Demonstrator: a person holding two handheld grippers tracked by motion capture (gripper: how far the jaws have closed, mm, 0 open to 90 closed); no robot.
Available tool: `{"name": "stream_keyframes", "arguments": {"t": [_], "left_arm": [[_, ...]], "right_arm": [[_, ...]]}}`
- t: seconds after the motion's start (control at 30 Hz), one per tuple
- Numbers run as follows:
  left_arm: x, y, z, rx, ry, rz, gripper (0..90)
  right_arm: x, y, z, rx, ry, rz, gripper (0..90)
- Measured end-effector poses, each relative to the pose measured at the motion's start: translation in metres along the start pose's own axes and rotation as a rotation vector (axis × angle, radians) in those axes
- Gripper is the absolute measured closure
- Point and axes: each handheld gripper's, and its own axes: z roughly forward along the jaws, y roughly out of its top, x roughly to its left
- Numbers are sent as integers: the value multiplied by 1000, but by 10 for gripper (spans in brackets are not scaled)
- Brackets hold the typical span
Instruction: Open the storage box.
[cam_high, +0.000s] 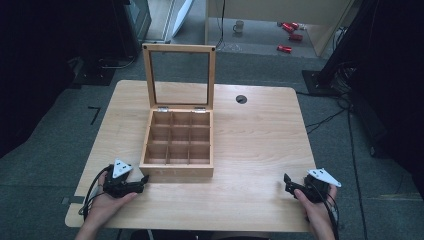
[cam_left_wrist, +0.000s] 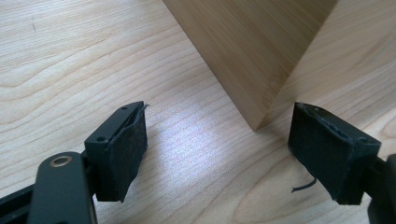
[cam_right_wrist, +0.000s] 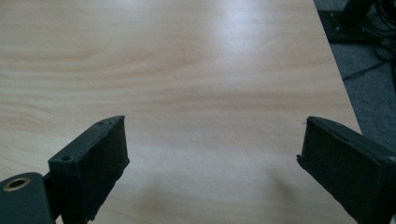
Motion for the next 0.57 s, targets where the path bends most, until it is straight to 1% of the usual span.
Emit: {"name": "stream_keyframes", "arguments": {"t": [0.03,0.07,0.1,0.2,0.23,0.3,0.43,0.57], "left_arm": [[0,0,0,0,0,0,202],[0,0,0,0,1,0,202],[0,0,0,0,1,0,202],[0,0,0,0,1,0,202],[0,0,0,0,1,0,202],[0,0,0,0,0,0,203],[1,0,0,0,-1,2,203],[1,0,0,1,-3,2,204]], "right_arm": [[-2,-3,-1,16,-9,-2,69],[-2,-3,-1,16,-9,-2,69],[-6,-8,-2,42,-16,-9,69],[-9,-14,-2,77,-34,-14,68],[-9,-15,-2,79,-31,-18,68],[-6,-15,-1,88,-28,-44,67],[-5,-15,-1,88,-21,-51,65],[-4,-15,-1,90,-27,-41,64]]}}
